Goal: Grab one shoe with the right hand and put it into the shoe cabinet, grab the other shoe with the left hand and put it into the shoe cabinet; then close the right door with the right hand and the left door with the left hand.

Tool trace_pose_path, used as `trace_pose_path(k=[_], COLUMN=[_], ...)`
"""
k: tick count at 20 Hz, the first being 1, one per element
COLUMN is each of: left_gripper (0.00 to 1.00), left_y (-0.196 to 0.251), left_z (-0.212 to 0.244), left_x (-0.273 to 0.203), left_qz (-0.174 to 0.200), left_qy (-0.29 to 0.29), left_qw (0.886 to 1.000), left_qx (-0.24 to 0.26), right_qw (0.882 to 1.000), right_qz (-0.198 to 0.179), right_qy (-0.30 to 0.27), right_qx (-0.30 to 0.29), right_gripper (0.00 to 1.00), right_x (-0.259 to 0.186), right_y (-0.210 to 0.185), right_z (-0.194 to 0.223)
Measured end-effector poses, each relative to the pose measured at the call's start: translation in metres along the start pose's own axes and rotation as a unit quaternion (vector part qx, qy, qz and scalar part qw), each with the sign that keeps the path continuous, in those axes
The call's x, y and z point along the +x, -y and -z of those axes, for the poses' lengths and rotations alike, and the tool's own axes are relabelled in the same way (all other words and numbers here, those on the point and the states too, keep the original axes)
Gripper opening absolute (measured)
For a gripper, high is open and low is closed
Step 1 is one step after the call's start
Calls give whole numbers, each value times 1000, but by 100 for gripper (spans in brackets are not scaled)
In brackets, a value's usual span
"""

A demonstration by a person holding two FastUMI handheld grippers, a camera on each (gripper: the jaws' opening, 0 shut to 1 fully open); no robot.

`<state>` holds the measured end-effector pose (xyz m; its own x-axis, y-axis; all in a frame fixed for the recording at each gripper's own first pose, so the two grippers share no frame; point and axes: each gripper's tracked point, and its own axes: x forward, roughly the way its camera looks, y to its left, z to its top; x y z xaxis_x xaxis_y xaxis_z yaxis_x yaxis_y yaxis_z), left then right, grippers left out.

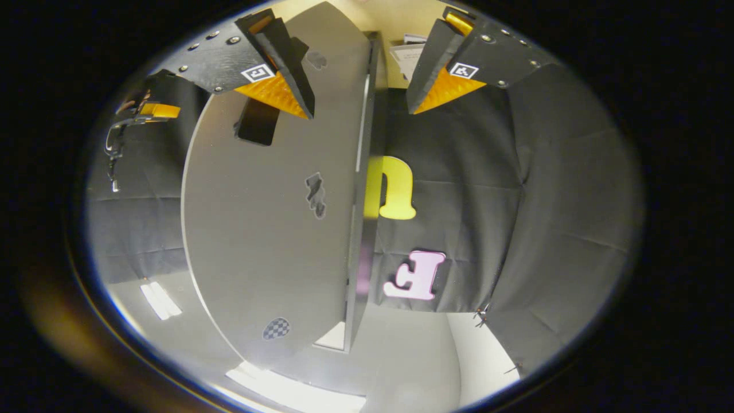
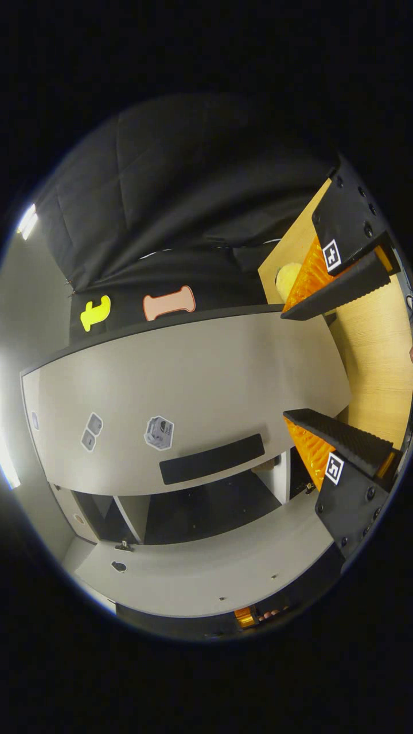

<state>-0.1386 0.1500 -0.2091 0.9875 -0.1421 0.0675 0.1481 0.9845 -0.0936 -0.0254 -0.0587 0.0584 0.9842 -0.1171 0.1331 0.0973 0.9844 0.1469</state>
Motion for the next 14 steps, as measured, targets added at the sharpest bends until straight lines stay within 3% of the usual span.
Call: trace_pose_path(k=[2,4,7,9,11,12,13,14], left_gripper=[87,100,92,87,99,99,87,99], left_y=[17,34,59,73,79,81,85,89], left_z=[3,15,22,22,12,8,8,7], left_x=[8,15,40,48,48,44,39,33], left_qz=[-2,-11,-23,-42,-72,-88,-102,-115], left_qy=[2,0,-6,-5,7,14,18,22], left_qw=[1000,998,996,996,997,996,995,993], left_qx=[-25,-57,-85,-74,-41,-23,-4,11], right_qw=[1000,1000,1000,1000,1000,999,999,999], right_qz=[-9,-15,-21,-21,-26,-31,-36,-42], right_qy=[-2,-2,0,6,11,14,15,13], right_qx=[2,1,2,3,5,8,11,12], right_gripper=[98,98,98,98,98,98,98,98], right_x=[6,14,24,32,37,38,41,46], right_y=[5,13,32,47,60,65,70,76], right_z=[-2,-9,-19,-29,-37,-40,-42,-43])
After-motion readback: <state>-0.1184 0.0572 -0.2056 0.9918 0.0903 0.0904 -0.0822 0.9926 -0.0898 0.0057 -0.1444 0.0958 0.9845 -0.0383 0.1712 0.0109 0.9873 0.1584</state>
